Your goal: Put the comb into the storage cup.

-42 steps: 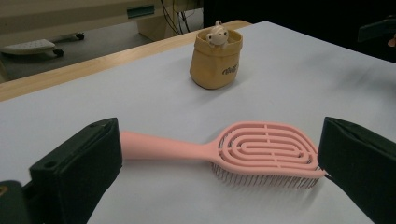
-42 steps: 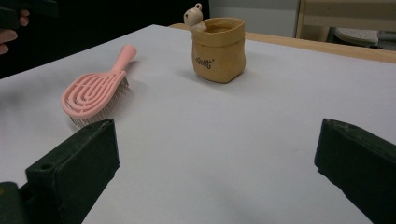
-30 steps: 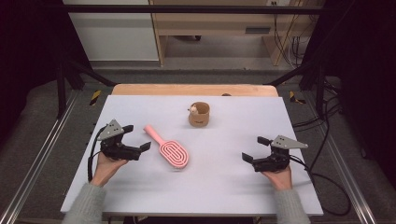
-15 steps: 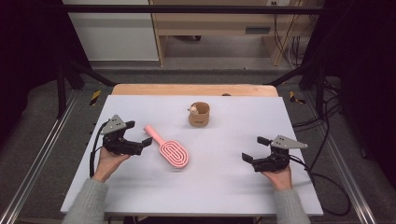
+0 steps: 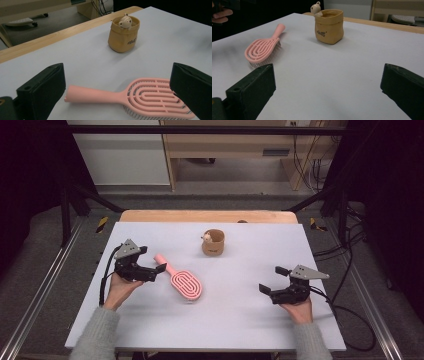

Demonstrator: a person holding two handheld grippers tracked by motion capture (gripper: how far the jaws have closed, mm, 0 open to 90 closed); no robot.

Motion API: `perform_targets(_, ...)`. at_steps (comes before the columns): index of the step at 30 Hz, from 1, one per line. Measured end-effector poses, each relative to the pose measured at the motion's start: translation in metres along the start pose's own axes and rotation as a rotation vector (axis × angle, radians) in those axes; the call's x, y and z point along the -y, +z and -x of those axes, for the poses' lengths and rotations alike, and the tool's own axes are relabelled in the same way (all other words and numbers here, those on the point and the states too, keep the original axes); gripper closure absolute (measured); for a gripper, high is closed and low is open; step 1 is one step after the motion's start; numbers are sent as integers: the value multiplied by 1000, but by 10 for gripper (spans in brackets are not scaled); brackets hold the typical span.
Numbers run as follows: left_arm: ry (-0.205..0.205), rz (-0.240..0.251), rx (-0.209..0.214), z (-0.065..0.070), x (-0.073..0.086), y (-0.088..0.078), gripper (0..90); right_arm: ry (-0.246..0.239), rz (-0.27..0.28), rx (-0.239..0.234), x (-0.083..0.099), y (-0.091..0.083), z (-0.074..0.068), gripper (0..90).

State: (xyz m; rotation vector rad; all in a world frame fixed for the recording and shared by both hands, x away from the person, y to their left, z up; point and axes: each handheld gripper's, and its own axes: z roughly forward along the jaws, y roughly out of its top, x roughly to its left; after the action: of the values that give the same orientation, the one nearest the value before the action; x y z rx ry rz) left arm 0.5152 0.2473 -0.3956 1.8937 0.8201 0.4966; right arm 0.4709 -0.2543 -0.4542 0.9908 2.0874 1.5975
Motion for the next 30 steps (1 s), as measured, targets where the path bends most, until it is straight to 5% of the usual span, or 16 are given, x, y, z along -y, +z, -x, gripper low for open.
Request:
perform_targets(16,-4,-41,-32,-6,0,17,44,0,-1,0,0,0,0,2)
perform_targets(30,-21,-47,-67,-11,1,26,181,2,-6,-1,0,1,0,2)
